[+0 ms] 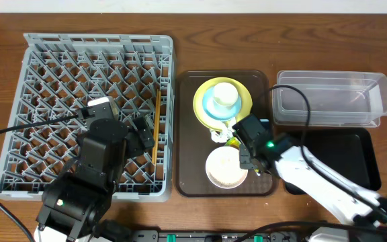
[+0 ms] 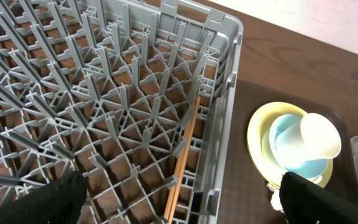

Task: Sort waste into correct bins and load items into the dishwasher
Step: 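Move the right gripper over the tray toward the yellow snack wrapper, then close the right gripper on the yellow snack wrapper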

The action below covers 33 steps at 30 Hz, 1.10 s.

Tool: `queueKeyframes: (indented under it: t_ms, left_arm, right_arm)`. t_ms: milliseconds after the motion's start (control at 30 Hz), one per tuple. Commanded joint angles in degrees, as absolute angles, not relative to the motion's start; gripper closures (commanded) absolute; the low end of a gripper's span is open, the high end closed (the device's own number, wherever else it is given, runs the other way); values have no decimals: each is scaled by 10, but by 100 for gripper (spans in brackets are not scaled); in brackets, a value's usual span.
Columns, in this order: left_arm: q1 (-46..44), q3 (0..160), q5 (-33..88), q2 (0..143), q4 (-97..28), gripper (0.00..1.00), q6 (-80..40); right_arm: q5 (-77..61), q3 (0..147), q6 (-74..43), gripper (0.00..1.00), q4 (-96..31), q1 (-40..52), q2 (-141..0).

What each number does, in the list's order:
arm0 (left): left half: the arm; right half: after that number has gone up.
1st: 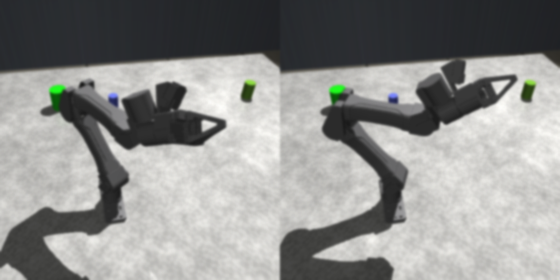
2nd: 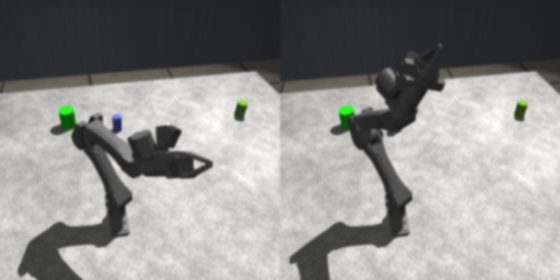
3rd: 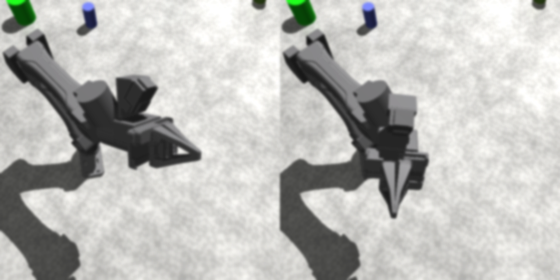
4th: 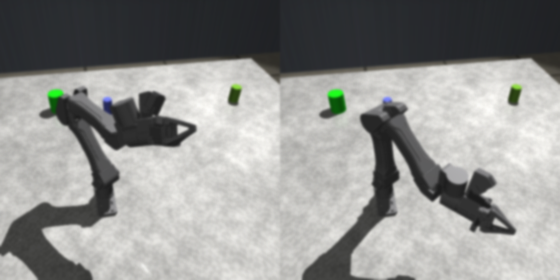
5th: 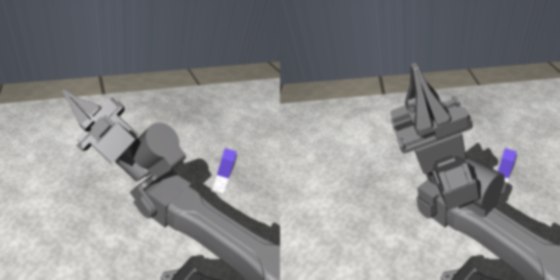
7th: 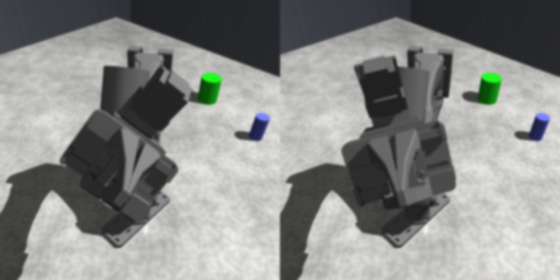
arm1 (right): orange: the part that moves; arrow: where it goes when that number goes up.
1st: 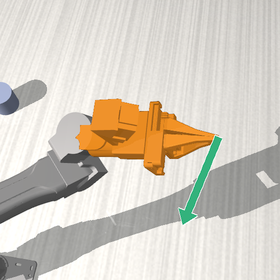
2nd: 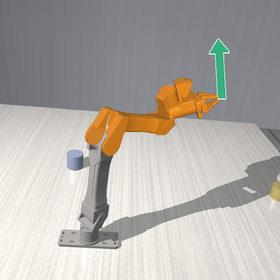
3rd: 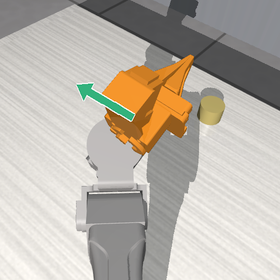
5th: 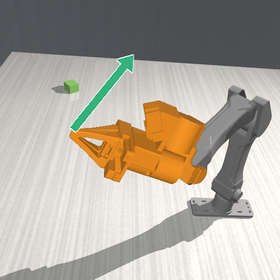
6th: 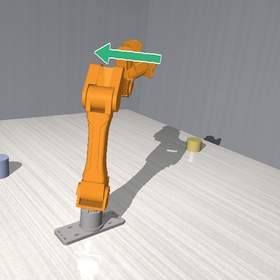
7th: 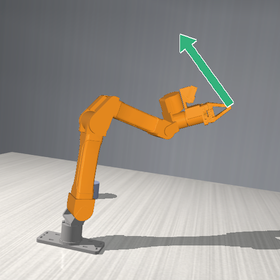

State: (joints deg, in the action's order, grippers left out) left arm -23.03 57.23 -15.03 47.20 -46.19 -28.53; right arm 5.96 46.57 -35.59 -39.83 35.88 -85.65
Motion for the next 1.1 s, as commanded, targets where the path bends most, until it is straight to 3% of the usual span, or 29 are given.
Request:
queueKeyframes:
  t_ms: [0, 200, 733, 1067]
  left_arm:
    - [-228, 576, -157, 472, -463, 0, -286]
    - [-228, 576, -157, 472, -463, 0, -286]
    - [-228, 576, -157, 472, -463, 0, -286]
    - [-228, 576, -157, 472, -463, 0, -286]
  right_arm:
    - [-64, 462, -344, 90, -369, 366, -880]
    - [-249, 464, -272, 90, -288, 367, -879]
    - [-105, 476, -93, 78, -361, 337, -878]
    - [4, 501, -65, 77, -405, 337, -878]
